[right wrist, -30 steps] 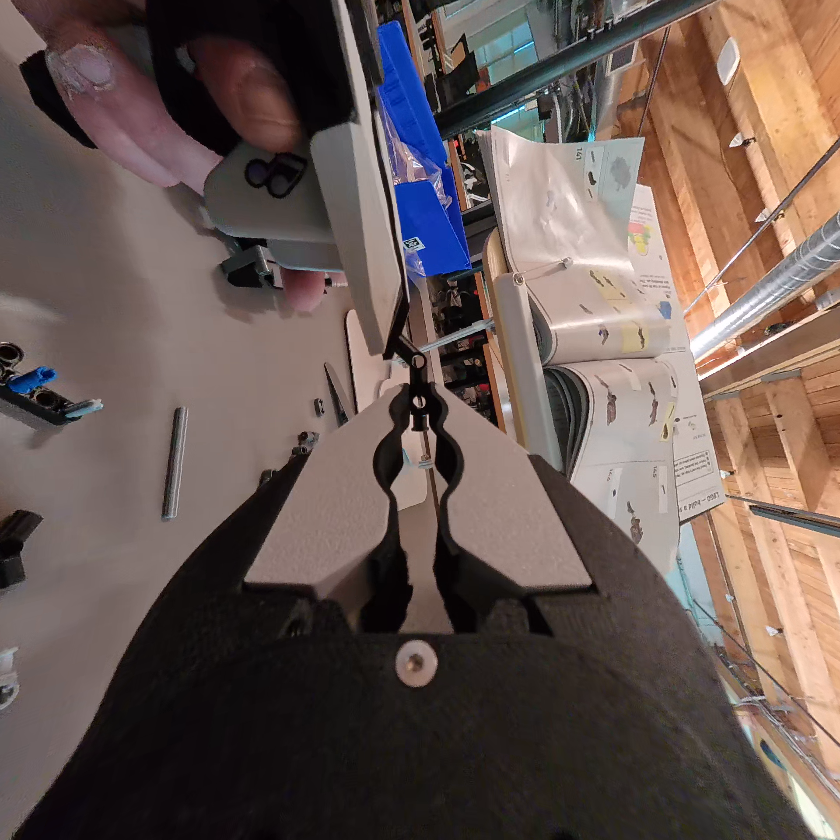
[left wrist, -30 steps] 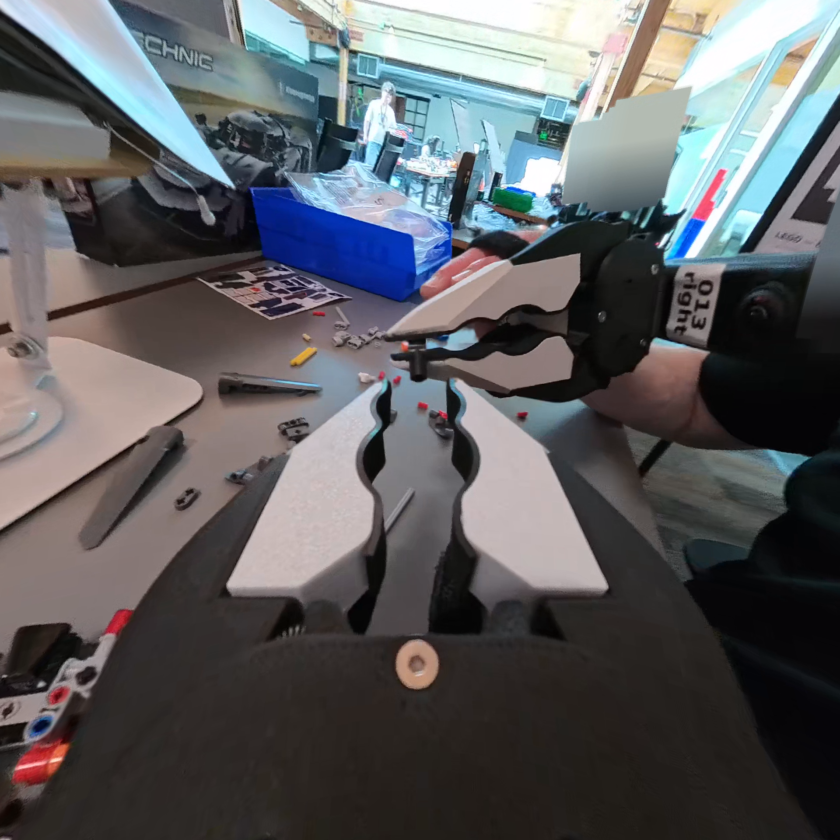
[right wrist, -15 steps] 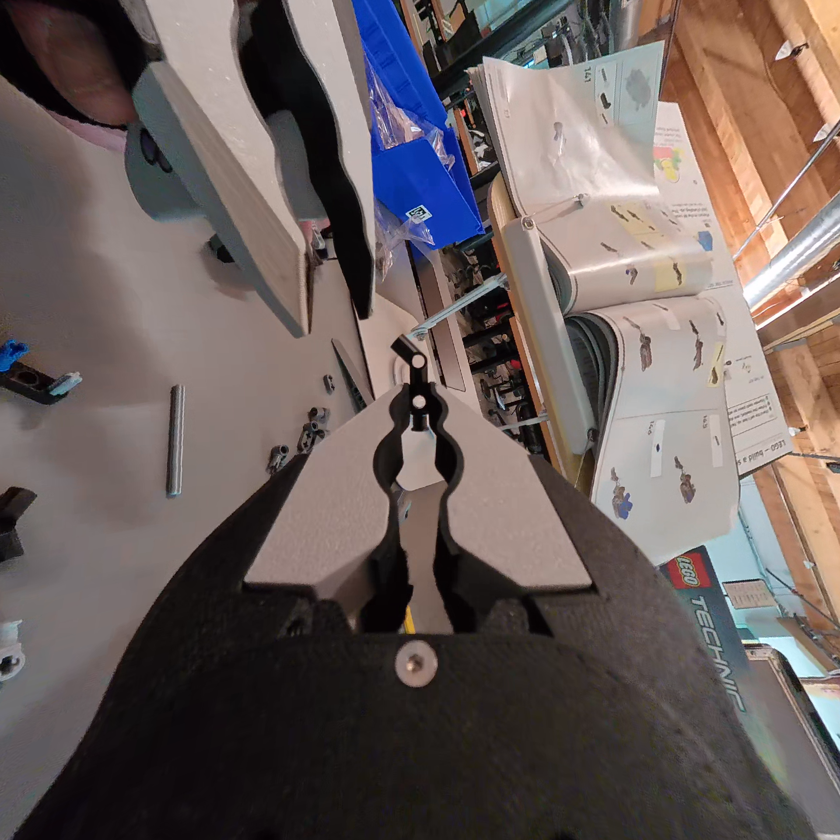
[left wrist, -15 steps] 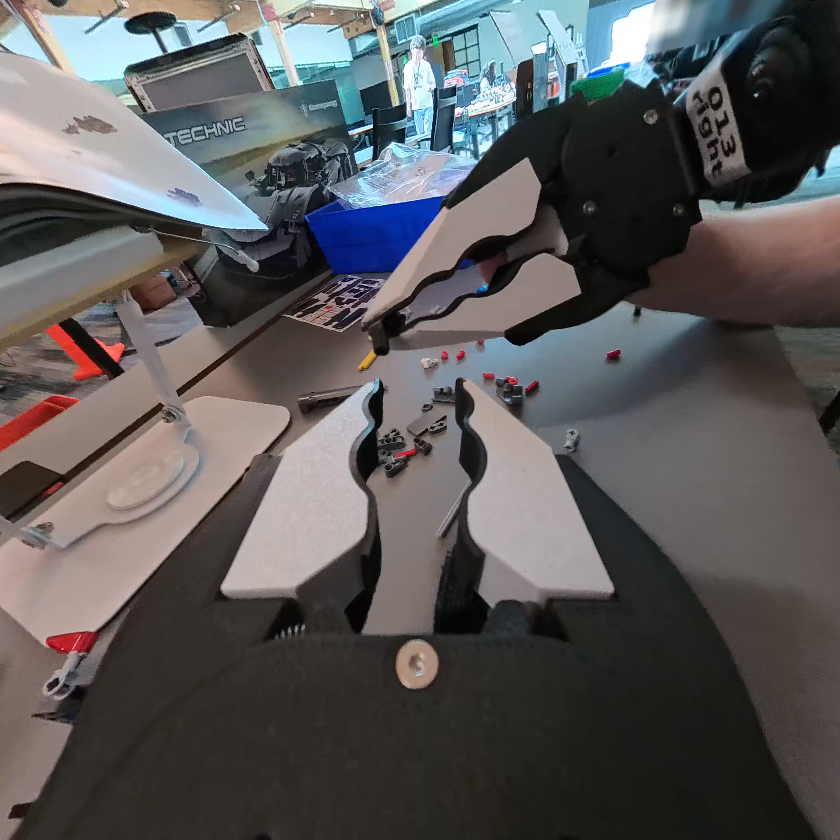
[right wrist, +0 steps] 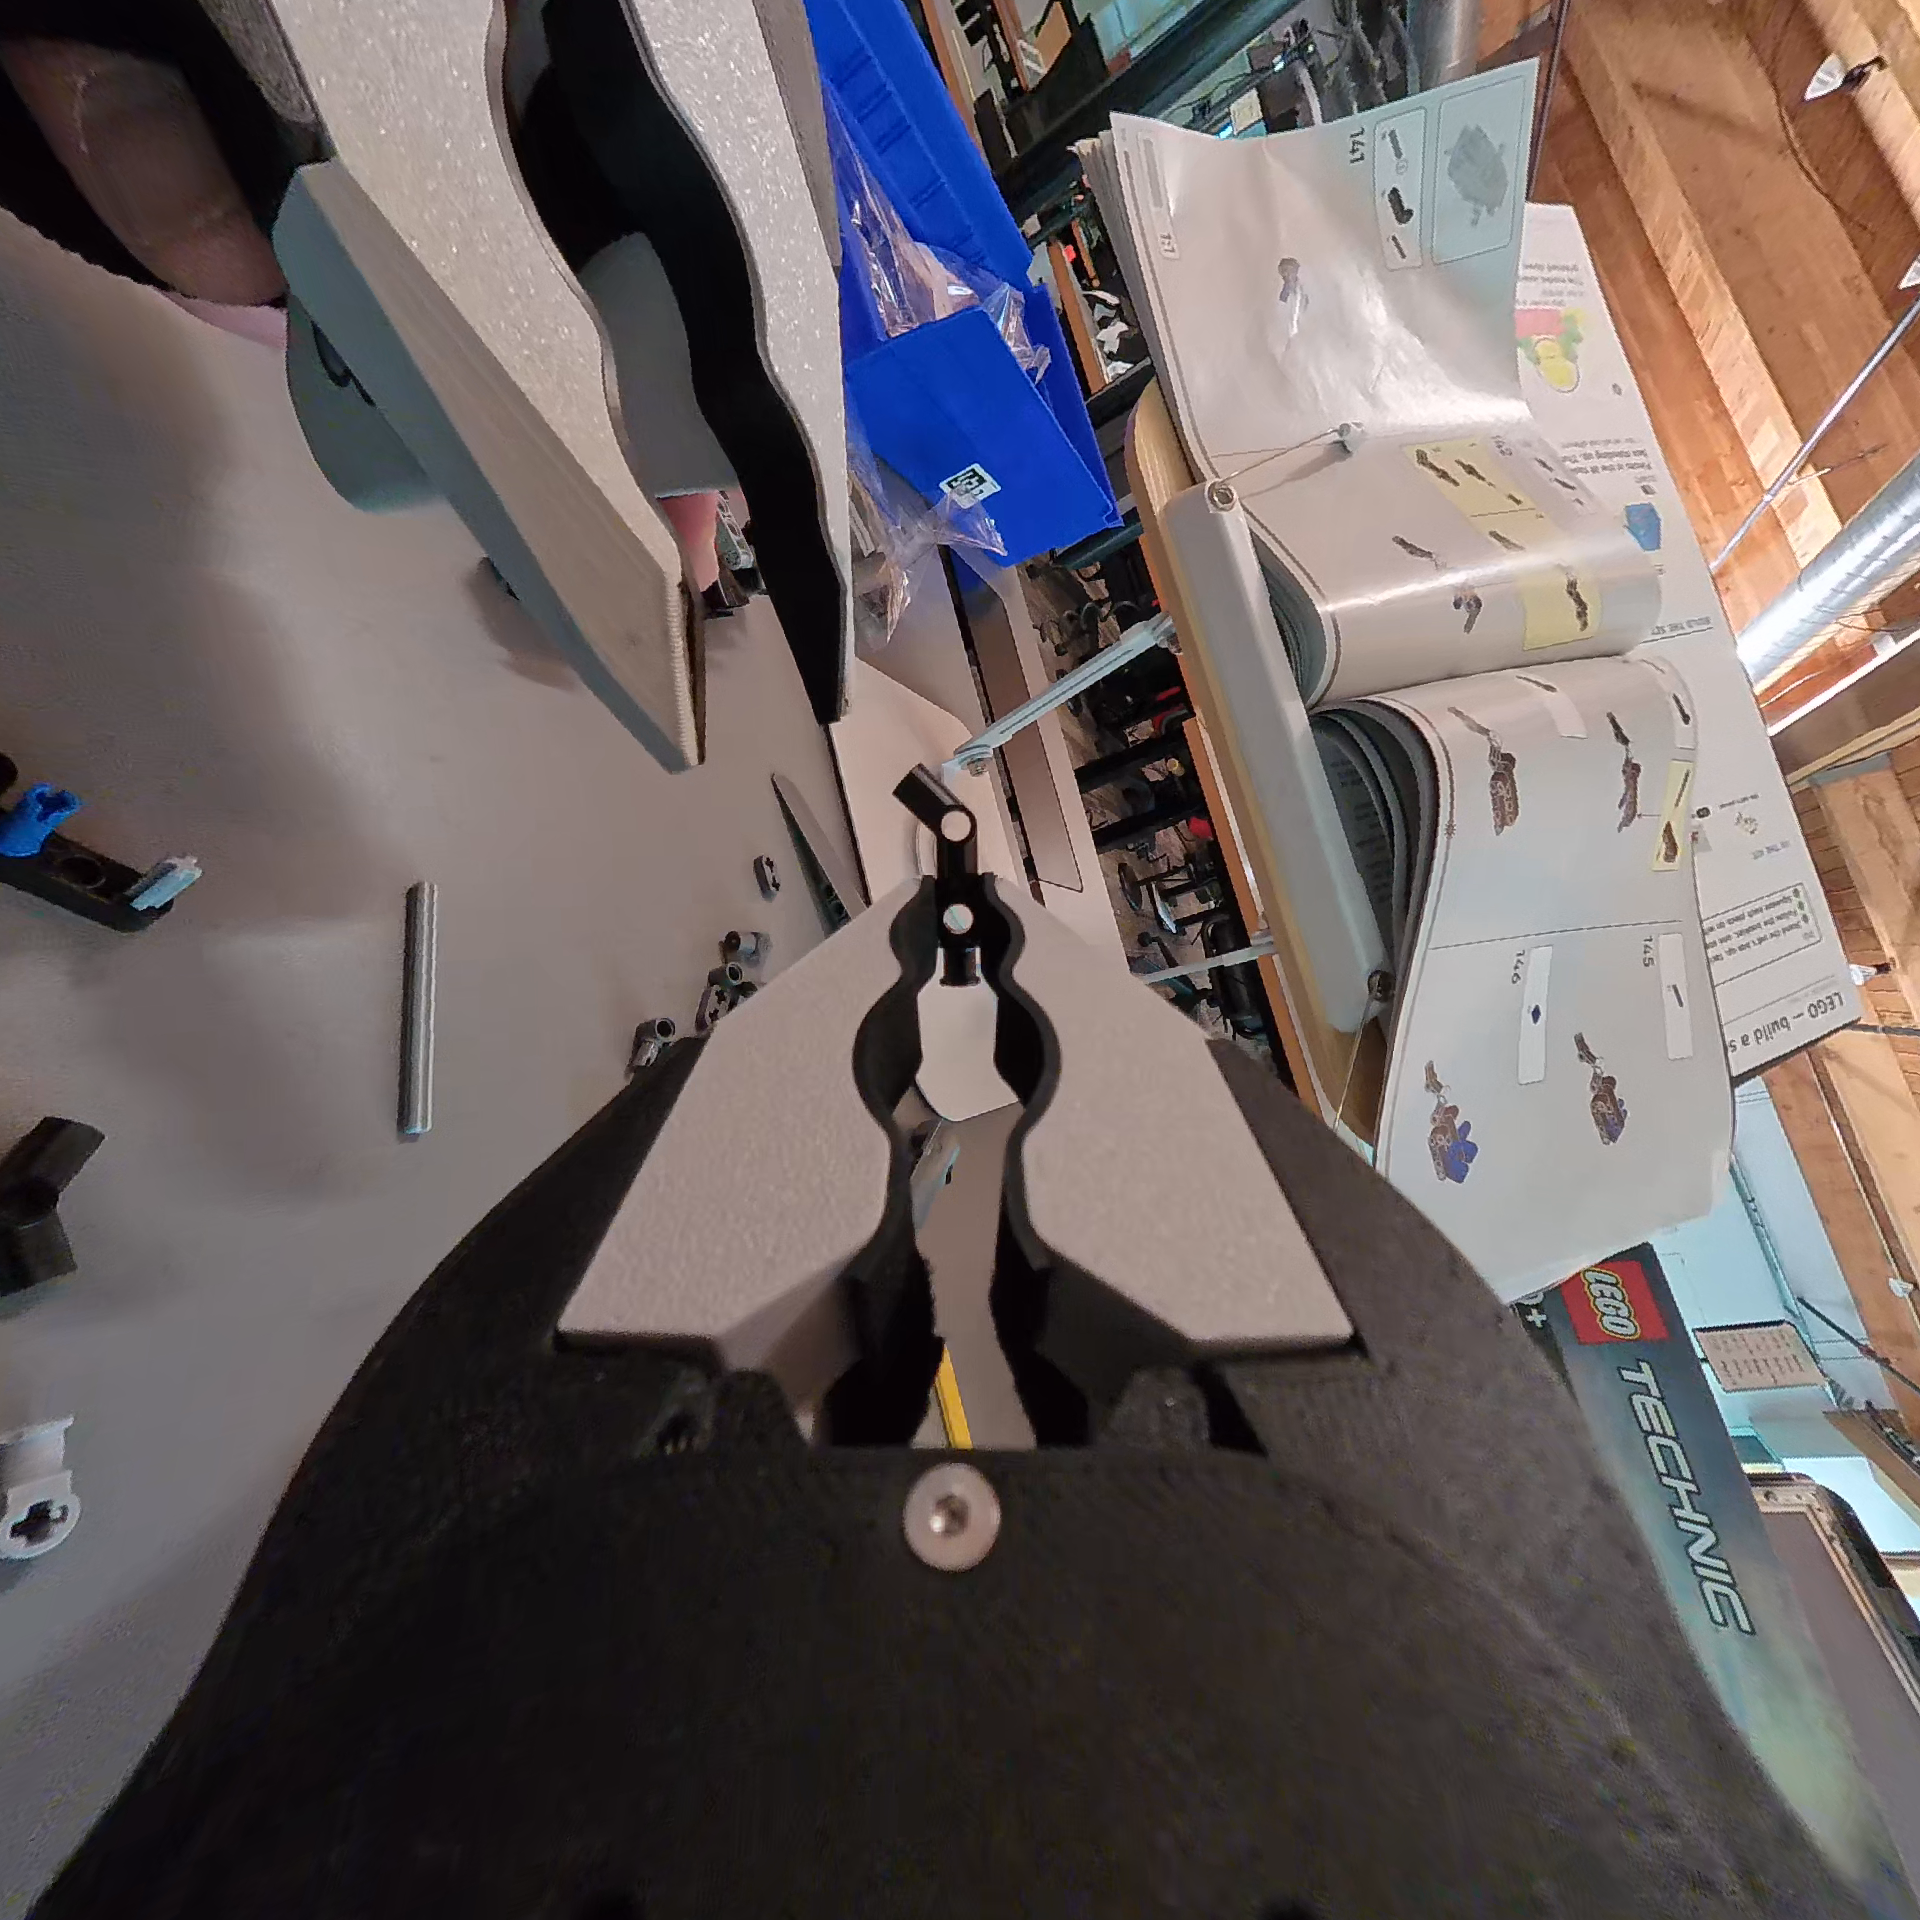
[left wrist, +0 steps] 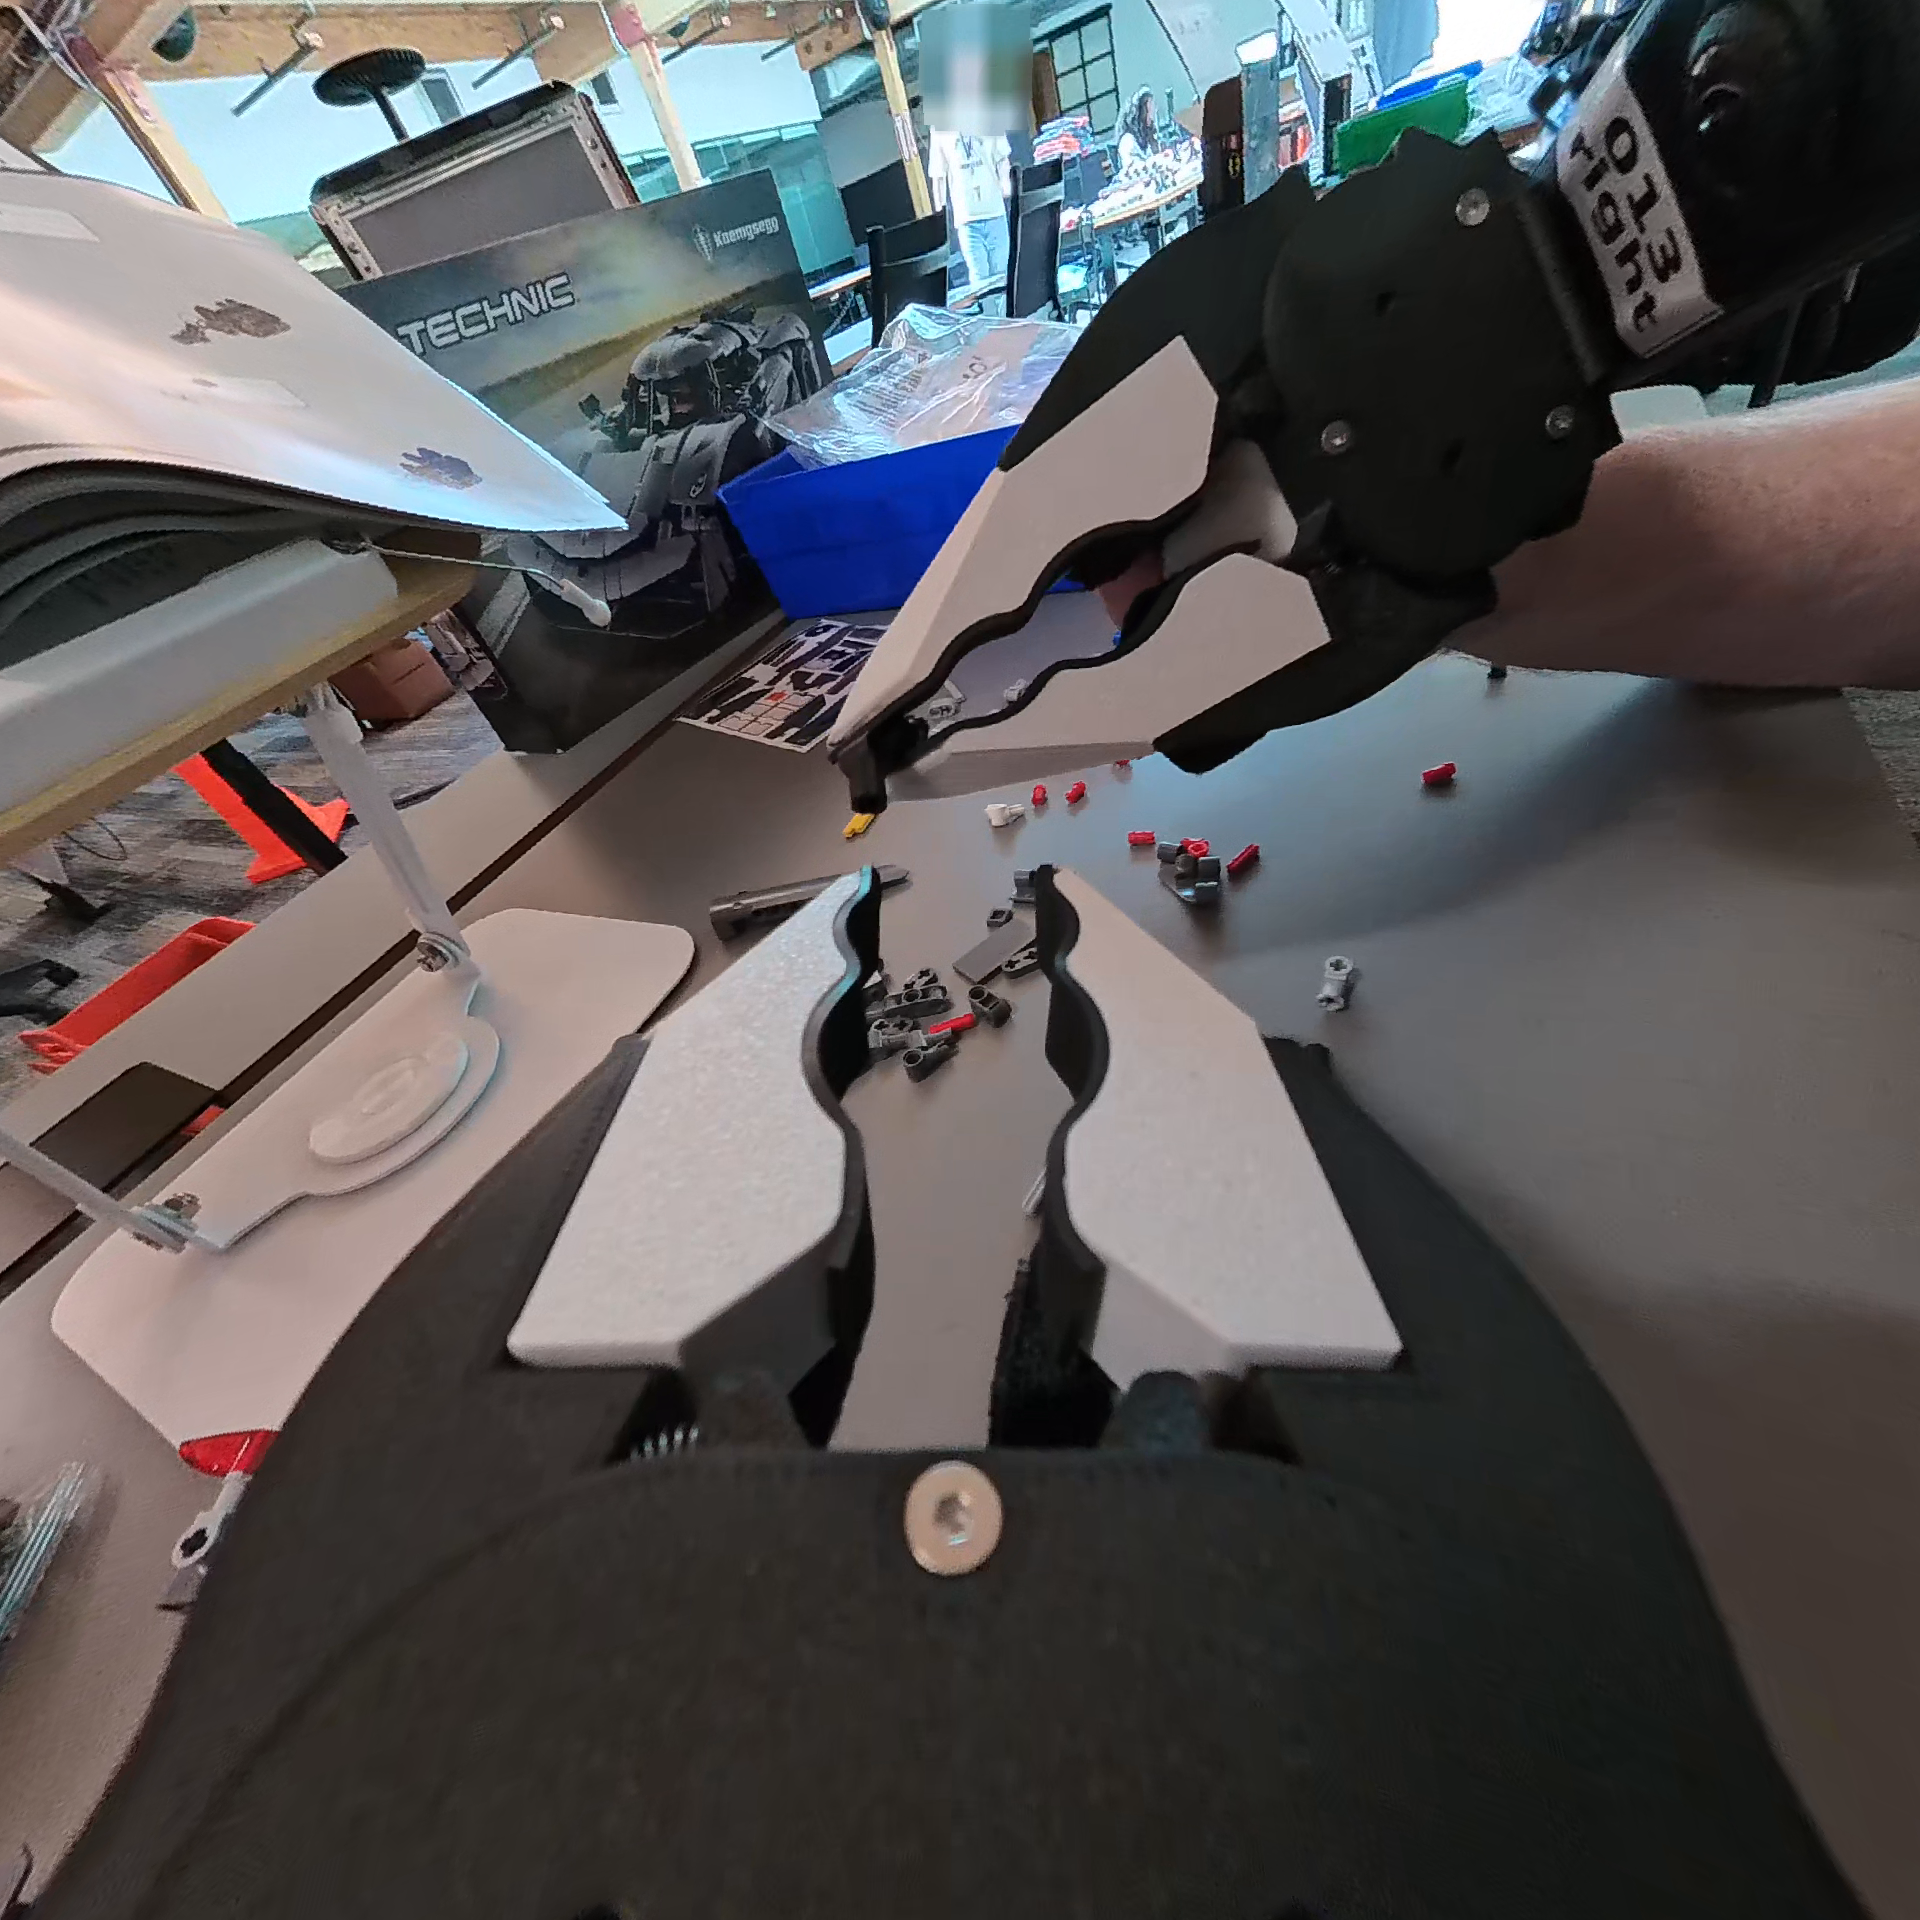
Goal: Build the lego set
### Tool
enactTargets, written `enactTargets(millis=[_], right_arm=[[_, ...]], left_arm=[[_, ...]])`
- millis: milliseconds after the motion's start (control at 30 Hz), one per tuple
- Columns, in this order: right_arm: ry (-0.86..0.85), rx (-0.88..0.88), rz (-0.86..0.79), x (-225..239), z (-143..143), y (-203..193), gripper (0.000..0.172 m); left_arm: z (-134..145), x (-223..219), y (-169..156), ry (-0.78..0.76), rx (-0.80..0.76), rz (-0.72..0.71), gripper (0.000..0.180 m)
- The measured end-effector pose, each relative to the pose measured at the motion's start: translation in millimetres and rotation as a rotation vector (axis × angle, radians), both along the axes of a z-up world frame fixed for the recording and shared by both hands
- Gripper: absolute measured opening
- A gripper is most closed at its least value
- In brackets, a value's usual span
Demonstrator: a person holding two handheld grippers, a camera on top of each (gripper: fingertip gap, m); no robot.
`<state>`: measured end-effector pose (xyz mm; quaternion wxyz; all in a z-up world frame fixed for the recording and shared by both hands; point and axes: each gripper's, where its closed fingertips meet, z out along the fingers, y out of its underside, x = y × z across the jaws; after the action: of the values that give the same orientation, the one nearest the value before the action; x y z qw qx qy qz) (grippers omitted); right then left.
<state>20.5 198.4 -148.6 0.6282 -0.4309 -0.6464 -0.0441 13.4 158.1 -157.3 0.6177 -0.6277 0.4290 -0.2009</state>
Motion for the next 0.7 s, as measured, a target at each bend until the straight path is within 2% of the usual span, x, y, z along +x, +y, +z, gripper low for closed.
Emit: enactTargets(millis=[333,567,700], right_arm=[[0.024,-0.049,-0.007,4.6,2.6,4.6,0.004],[0.133,-0.312,0.011,10.9,2.8,12.8,0.004],[0.167,-0.370,0.012,14.3,3.4,17.4,0.005]], left_arm=[[-2.9,-2.0,3.2,0.023,0.015,0.019,0.027],[-2.6,-4.1,5.7,0.033,0.031,0.038,0.028],[-2.4,-3.8,5.6,0.045,0.047,0.044,0.028]])
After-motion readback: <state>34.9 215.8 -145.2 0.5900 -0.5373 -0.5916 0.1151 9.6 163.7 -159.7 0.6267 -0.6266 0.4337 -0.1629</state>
